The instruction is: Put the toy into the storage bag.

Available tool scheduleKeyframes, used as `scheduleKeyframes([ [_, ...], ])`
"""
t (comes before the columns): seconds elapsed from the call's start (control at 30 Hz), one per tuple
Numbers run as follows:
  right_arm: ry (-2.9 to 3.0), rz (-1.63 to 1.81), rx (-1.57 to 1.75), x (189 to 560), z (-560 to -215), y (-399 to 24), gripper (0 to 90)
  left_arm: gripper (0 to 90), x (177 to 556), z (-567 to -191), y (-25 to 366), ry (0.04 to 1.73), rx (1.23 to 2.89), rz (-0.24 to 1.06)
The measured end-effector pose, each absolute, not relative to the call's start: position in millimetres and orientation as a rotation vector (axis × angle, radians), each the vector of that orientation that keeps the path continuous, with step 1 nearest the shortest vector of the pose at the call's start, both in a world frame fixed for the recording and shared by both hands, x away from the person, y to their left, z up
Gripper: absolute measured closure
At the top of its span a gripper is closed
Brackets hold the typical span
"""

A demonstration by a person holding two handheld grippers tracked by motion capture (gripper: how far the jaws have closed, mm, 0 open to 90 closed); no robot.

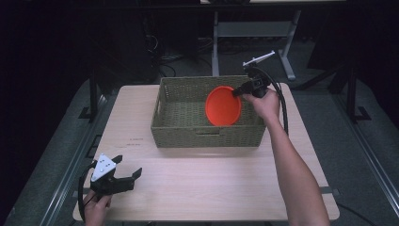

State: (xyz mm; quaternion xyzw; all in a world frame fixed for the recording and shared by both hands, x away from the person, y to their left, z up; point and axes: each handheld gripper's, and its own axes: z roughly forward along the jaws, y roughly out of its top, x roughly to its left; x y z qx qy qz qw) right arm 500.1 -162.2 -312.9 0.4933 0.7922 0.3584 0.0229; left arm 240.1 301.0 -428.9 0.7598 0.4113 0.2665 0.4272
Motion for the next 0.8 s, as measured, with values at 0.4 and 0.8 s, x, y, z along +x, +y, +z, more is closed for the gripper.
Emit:
scheduleKeyframes([
  [0.4,2.482,1.062,1.535,502,-329,-159,81.0,12.8,240,-429,301,1.027,1.895,0.665],
  [0.8,2.522,0.991,1.549,504,-345,-152,80.6,12.8,241,-429,300,1.030,1.894,0.663],
])
